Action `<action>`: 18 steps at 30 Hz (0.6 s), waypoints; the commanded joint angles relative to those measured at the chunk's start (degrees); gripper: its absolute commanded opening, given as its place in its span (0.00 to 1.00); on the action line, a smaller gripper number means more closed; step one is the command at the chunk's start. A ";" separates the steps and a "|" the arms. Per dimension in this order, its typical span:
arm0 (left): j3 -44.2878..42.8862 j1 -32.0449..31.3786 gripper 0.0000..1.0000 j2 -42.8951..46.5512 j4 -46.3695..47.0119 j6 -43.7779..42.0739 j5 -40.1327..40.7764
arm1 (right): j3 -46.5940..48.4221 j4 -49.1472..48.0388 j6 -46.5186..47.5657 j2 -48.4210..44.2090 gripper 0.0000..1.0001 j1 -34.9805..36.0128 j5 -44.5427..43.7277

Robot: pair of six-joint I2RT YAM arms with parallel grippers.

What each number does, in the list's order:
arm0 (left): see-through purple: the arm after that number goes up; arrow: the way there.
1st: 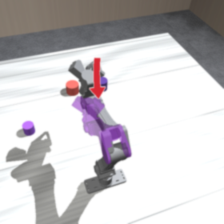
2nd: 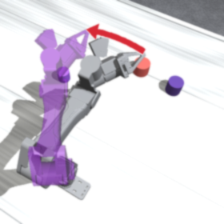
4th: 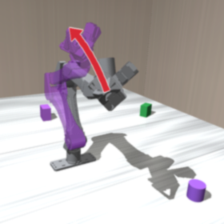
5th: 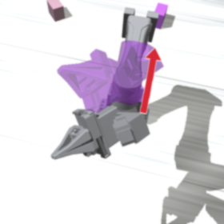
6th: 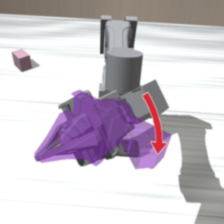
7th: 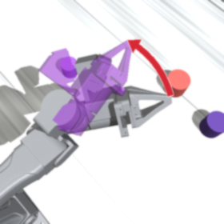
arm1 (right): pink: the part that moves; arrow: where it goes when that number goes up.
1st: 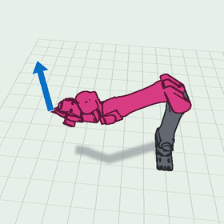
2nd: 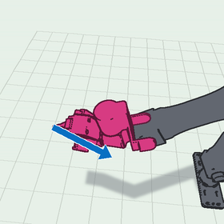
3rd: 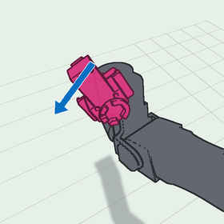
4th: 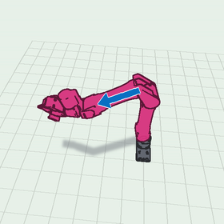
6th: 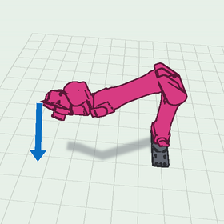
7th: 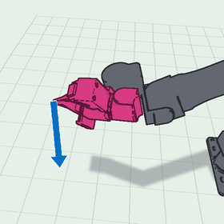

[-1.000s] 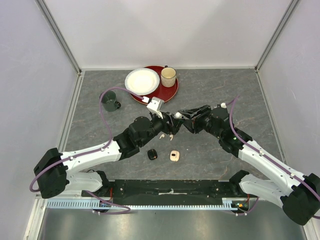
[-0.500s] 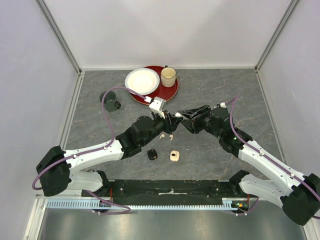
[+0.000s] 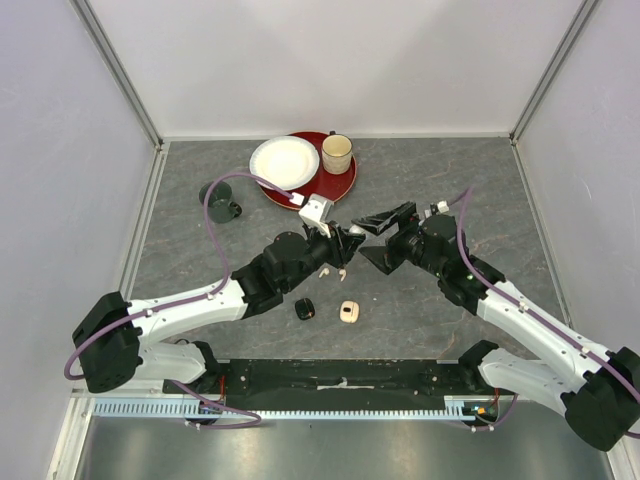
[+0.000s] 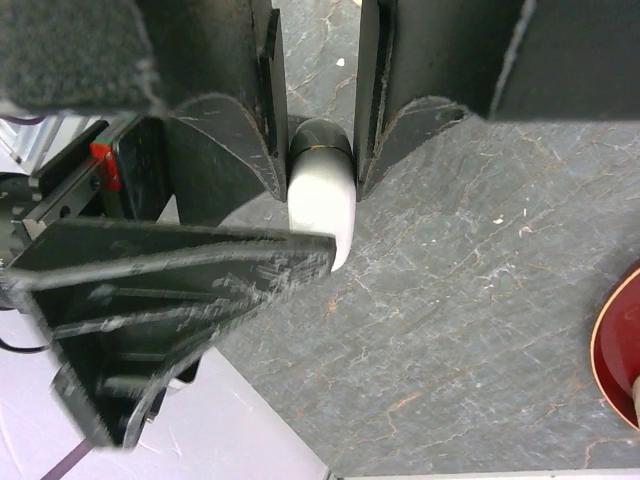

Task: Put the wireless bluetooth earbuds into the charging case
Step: Pick up the charging case at the center of the board.

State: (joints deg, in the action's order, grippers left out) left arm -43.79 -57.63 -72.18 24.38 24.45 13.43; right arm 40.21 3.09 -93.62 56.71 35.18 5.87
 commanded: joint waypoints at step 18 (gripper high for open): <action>4.94 21.32 0.02 22.18 -7.07 -15.56 -45.05 | 10.42 -14.07 20.85 8.24 0.98 -10.39 43.34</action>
State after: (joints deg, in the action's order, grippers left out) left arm -39.03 -38.76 -48.51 17.61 13.67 -13.98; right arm 49.89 -1.52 -72.38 64.03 24.73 35.83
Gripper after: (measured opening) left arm 0.339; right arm 0.979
